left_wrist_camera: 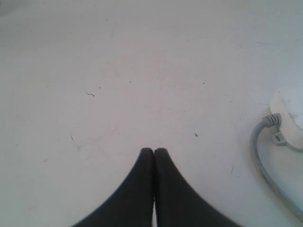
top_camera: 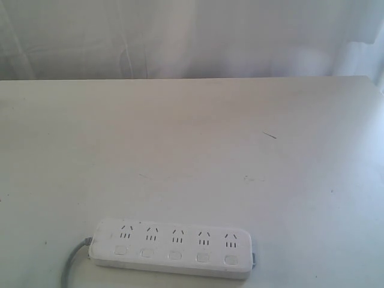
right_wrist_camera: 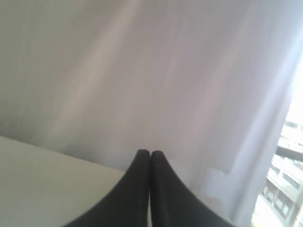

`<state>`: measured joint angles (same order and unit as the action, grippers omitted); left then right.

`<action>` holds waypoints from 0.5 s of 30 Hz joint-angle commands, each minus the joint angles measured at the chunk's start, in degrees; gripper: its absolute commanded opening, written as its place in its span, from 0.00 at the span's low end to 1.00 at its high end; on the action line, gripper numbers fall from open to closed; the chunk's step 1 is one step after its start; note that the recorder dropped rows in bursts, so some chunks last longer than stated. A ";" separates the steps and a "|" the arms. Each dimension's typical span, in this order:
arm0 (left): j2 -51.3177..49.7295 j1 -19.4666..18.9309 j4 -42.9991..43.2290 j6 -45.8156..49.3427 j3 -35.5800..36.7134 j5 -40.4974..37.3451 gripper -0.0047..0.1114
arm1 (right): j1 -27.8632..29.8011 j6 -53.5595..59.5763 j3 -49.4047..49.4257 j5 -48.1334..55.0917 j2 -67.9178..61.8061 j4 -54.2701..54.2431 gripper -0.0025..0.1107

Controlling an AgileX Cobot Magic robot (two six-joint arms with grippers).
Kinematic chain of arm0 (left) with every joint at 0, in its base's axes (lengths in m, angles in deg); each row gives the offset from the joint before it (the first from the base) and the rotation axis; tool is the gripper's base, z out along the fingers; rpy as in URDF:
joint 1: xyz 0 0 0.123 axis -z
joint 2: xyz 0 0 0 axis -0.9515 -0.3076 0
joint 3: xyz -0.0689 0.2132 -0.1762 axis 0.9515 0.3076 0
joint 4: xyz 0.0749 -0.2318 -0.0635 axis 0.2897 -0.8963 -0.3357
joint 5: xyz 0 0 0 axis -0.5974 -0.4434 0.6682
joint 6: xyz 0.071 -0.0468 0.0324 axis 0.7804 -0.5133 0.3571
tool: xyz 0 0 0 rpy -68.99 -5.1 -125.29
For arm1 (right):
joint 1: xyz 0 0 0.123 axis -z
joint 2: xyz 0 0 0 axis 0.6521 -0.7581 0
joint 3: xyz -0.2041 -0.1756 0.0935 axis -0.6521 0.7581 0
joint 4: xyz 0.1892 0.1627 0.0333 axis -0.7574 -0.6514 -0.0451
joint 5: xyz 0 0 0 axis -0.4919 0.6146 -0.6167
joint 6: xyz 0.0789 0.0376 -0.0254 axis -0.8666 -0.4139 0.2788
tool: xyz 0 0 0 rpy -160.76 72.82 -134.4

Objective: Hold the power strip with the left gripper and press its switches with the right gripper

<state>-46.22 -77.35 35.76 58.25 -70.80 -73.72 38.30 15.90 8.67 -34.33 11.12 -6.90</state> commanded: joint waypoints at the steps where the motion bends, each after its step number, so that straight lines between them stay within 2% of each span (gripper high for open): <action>1: 0.24 0.36 -0.08 -0.54 0.21 -0.92 0.04 | 0.22 10.49 0.27 13.14 0.24 -13.49 0.02; 4: 0.24 0.36 -0.08 -0.54 0.21 -0.92 0.04 | 0.22 10.49 0.27 19.86 0.24 -13.64 0.02; 12: 0.24 0.36 -0.08 -0.54 0.21 -0.92 0.04 | 0.22 8.77 0.27 29.34 0.24 -13.92 0.02; 15: 0.24 0.36 -0.08 -0.54 0.21 -0.92 0.04 | 0.22 7.43 0.27 29.82 0.24 -14.09 0.02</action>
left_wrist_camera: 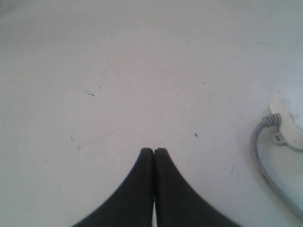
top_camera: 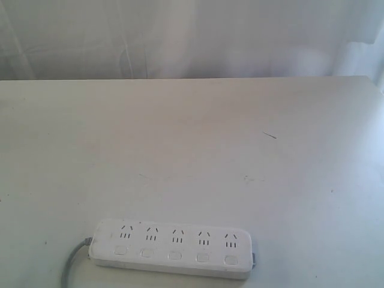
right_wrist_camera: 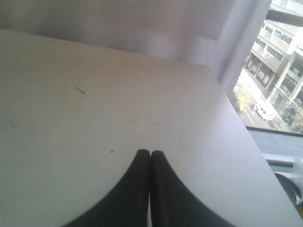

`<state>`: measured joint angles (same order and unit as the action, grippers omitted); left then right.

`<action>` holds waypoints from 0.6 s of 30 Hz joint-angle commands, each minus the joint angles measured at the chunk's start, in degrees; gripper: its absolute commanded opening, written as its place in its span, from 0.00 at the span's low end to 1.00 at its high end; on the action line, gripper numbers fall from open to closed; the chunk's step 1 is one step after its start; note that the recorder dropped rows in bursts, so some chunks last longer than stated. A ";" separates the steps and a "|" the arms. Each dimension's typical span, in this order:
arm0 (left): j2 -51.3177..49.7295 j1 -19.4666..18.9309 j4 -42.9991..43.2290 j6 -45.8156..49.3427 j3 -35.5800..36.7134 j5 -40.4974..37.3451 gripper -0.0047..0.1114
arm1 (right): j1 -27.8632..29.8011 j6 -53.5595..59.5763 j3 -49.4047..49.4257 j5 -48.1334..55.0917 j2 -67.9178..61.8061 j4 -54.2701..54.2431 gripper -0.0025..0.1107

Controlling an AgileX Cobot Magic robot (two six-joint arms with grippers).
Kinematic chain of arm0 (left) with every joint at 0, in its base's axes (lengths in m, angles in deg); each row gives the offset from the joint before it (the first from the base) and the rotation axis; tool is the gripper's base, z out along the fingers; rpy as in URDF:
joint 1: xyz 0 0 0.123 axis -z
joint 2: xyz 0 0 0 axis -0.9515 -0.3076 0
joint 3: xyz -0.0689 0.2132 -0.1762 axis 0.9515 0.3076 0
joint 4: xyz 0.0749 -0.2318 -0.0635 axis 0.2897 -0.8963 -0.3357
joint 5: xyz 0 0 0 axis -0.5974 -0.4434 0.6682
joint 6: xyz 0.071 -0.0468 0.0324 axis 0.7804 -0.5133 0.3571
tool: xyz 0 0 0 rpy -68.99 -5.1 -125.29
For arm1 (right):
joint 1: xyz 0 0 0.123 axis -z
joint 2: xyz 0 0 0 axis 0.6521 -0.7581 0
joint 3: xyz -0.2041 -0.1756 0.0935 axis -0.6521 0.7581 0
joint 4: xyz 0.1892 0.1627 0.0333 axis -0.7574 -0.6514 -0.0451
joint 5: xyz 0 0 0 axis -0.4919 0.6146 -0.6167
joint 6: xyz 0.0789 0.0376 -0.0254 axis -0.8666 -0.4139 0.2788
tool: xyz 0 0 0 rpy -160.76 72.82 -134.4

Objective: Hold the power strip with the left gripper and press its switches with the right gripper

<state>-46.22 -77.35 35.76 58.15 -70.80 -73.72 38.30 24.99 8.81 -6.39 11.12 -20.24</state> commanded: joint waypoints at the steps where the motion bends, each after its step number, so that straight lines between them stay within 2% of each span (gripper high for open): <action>1: 0.24 0.36 -0.08 -0.44 0.21 -0.92 0.04 | 0.22 -1.65 0.14 1.86 0.24 -0.88 0.02; 11: 0.24 0.36 -0.08 -0.44 0.21 -0.92 0.04 | 7.69 0.76 0.14 1.21 0.24 -6.45 0.02; 18: 0.24 0.36 -0.08 -0.44 0.21 -0.92 0.04 | 7.45 5.41 0.14 1.48 0.24 -7.00 0.02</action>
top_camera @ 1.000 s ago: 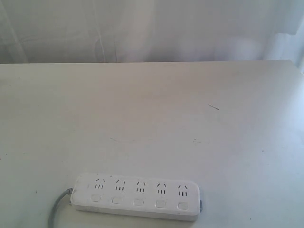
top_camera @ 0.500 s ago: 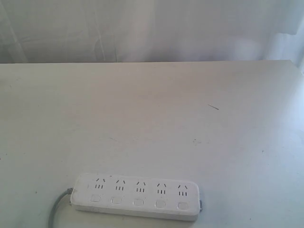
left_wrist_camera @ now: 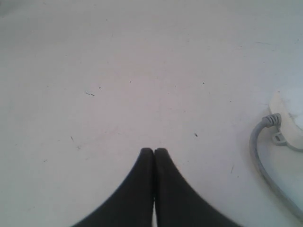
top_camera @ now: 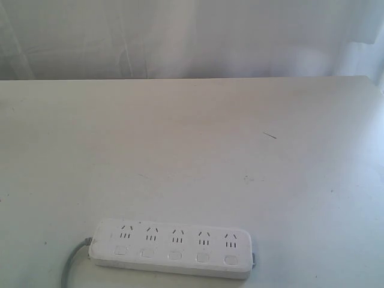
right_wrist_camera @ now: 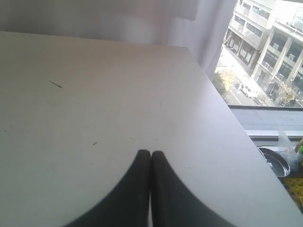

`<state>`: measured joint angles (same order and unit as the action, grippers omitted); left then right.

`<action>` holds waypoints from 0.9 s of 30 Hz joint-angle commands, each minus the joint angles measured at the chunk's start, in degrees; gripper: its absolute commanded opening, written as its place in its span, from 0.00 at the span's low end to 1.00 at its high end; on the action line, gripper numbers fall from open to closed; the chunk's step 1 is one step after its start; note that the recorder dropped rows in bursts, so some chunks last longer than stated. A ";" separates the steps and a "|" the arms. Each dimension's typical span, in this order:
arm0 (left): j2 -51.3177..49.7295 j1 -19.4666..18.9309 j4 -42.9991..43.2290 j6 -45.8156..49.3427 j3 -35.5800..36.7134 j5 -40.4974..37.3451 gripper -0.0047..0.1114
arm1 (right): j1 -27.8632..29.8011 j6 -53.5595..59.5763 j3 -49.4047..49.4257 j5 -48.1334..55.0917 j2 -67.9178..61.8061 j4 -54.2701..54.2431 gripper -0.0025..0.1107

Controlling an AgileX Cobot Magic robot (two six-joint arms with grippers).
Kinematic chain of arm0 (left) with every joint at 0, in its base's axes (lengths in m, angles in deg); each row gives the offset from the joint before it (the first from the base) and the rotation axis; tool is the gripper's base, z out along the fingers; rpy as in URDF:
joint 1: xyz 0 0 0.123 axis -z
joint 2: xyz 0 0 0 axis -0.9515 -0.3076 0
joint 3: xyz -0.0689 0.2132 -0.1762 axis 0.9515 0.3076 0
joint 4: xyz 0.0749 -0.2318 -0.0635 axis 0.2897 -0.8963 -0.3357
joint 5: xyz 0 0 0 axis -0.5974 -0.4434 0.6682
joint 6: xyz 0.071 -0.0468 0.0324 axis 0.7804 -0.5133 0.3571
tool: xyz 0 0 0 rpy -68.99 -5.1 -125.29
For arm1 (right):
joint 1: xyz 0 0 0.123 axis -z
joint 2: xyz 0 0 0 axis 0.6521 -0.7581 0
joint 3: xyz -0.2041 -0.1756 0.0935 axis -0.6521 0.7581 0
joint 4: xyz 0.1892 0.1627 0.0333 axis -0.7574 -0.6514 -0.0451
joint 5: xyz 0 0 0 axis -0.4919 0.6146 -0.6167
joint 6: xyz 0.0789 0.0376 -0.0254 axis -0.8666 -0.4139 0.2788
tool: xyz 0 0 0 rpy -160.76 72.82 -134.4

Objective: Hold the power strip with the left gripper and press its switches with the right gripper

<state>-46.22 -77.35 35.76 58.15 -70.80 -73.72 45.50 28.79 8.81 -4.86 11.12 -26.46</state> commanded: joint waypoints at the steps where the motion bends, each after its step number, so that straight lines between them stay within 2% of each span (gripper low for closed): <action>1: 0.24 0.36 -0.08 -0.44 0.21 -0.92 0.04 | 0.25 1.61 0.14 -0.04 0.24 -1.42 0.02; 7: 0.24 0.36 -0.08 -0.44 0.21 -0.92 0.04 | 0.25 -3.93 0.14 0.44 0.24 -4.45 0.02; 27: 0.24 0.36 -0.08 -0.44 0.21 -0.92 0.04 | 0.25 -3.93 0.14 0.44 0.24 -4.31 0.02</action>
